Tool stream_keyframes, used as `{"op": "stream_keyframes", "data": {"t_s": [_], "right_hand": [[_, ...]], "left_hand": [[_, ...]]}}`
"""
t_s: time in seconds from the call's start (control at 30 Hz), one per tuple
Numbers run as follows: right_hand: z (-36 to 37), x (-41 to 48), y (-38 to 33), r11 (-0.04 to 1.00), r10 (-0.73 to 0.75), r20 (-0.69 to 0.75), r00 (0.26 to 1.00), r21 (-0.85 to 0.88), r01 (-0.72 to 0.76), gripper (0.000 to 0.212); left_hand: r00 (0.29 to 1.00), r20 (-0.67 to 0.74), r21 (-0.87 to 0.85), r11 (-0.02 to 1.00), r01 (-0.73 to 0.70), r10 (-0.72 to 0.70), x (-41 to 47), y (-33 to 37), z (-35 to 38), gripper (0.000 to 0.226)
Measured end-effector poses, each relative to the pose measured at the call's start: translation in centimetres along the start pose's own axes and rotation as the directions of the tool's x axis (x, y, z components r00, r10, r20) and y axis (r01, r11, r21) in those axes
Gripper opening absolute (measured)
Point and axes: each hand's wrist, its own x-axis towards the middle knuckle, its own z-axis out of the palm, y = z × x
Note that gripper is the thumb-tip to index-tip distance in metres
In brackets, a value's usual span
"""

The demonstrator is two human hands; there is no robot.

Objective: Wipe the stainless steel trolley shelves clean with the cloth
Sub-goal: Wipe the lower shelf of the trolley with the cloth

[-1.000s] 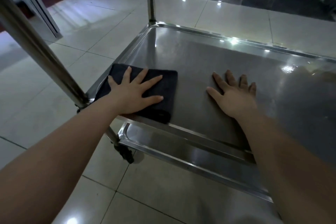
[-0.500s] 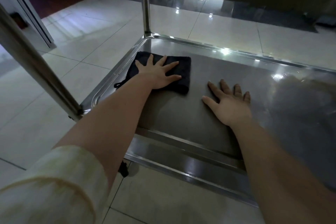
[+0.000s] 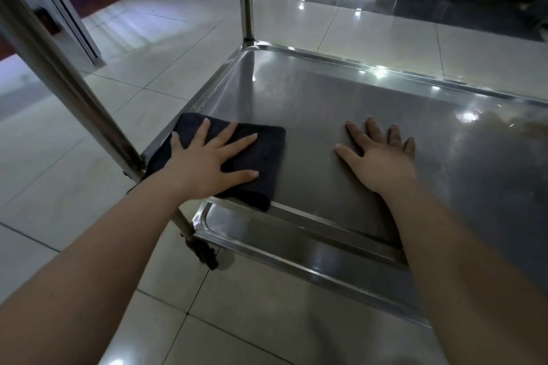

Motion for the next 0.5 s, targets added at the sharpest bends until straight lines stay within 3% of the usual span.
{"op": "stream_keyframes", "data": {"t_s": [0.07, 0.27, 0.4, 0.5], "right_hand": [[-0.1, 0.0, -0.1, 1.000, 0.000, 0.003, 1.000, -0.010, 0.000, 0.069], [-0.9, -0.2, 0.1, 0.999, -0.044, 0.049, 0.998, 0.008, 0.044, 0.067], [-2.2, -1.8, 3.8, 0.994, -0.099, 0.155, 0.983, -0.022, 0.104, 0.068], [-2.1, -5.3, 9.0, 0.999, -0.048, 0.129, 0.990, -0.017, 0.051, 0.077]], "left_hand": [[1.000, -0.008, 0.022, 1.000, 0.021, -0.021, 0.1, 1.2, 0.3, 0.079], [0.996, 0.000, 0.059, 0.994, -0.090, 0.090, -0.2, 7.6, 1.4, 0.078], [0.994, -0.009, 0.017, 0.994, -0.110, 0.110, -0.8, 7.0, 1.3, 0.081], [0.996, 0.019, -0.015, 0.996, -0.090, 0.091, -1.1, 4.3, 0.5, 0.081]]}}
